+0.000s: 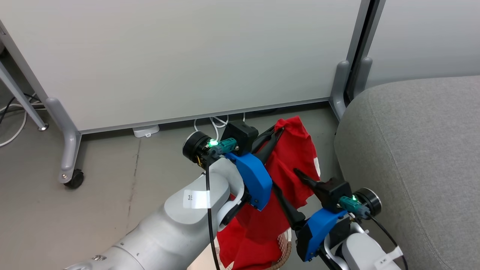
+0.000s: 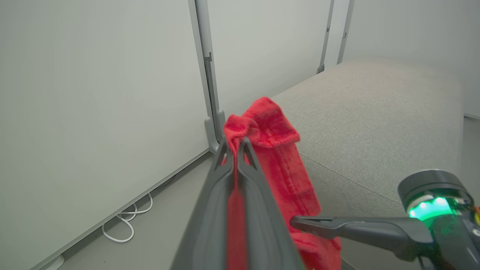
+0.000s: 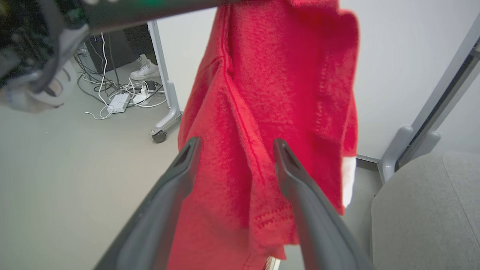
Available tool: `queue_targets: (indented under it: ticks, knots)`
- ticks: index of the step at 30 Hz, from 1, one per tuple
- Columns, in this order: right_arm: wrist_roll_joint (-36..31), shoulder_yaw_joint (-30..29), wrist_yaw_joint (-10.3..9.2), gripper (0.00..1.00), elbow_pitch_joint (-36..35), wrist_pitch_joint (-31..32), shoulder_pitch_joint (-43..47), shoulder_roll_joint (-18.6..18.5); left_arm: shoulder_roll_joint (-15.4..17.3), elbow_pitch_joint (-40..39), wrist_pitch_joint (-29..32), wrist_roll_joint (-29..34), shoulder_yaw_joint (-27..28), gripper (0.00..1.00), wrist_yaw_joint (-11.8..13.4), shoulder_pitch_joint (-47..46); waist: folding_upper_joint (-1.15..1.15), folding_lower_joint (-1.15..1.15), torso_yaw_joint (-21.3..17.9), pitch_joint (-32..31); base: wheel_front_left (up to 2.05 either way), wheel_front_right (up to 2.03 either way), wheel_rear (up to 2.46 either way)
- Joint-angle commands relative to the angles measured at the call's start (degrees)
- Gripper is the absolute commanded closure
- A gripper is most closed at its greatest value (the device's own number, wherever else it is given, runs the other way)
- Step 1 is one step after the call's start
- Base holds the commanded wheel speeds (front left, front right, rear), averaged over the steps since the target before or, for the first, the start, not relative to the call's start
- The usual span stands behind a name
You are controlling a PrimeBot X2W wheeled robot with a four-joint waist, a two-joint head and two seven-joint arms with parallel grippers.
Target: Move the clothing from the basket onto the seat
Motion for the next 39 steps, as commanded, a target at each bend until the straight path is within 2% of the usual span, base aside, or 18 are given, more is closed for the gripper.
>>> queue_targets:
  ticks: [1,12,24,25,27,28,39]
  knots:
    - [0.2,0.52,0.01,0.0,0.9,0.32,-1.18,-0.16,0.01,-0.19,-0.12,-0.39,-0.36,1.0,0.28,-0.85,-0.01,0.0,0.11,0.06,0.0,0.0,0.0]
    - [4.83,6.6,0.01,0.0,11.38,-0.77,-8.63,-0.16,0.01,-0.96,-0.39,-1.82,-1.92,1.0,0.5,-1.82,-0.01,0.0,0.51,0.69,0.0,0.0,0.0]
    - [10.01,10.69,0.01,0.0,19.31,-3.16,-14.32,-0.16,0.01,-1.54,-0.58,-2.84,-2.84,1.0,0.53,-1.95,-0.01,0.0,1.05,0.54,0.0,0.0,0.0]
    - [10.36,10.93,0.01,0.25,19.89,-3.24,-14.57,-0.16,0.01,-1.51,-0.59,-2.94,-2.91,1.0,0.56,-1.96,-0.01,0.0,1.09,0.49,0.0,0.0,0.0]
    - [10.98,11.57,0.01,0.95,20.82,-3.3,-14.96,-0.15,0.01,-1.44,-0.61,-2.92,-3.01,1.0,0.6,-1.9,-0.01,0.0,1.14,0.37,0.0,0.0,0.0]
    - [11.27,11.91,0.01,1.0,21.2,-3.55,-15.19,-0.15,0.01,-1.42,-0.63,-3.01,-3.06,1.0,0.63,-1.87,-0.01,0.0,1.14,0.32,0.0,0.0,0.0]
    - [13.78,13.66,0.01,1.0,24.33,-5.1,-16.26,-0.16,0.01,-1.09,-0.75,-3.72,-3.34,1.0,0.78,-1.75,-0.01,0.0,0.79,-0.19,0.0,0.0,0.0]
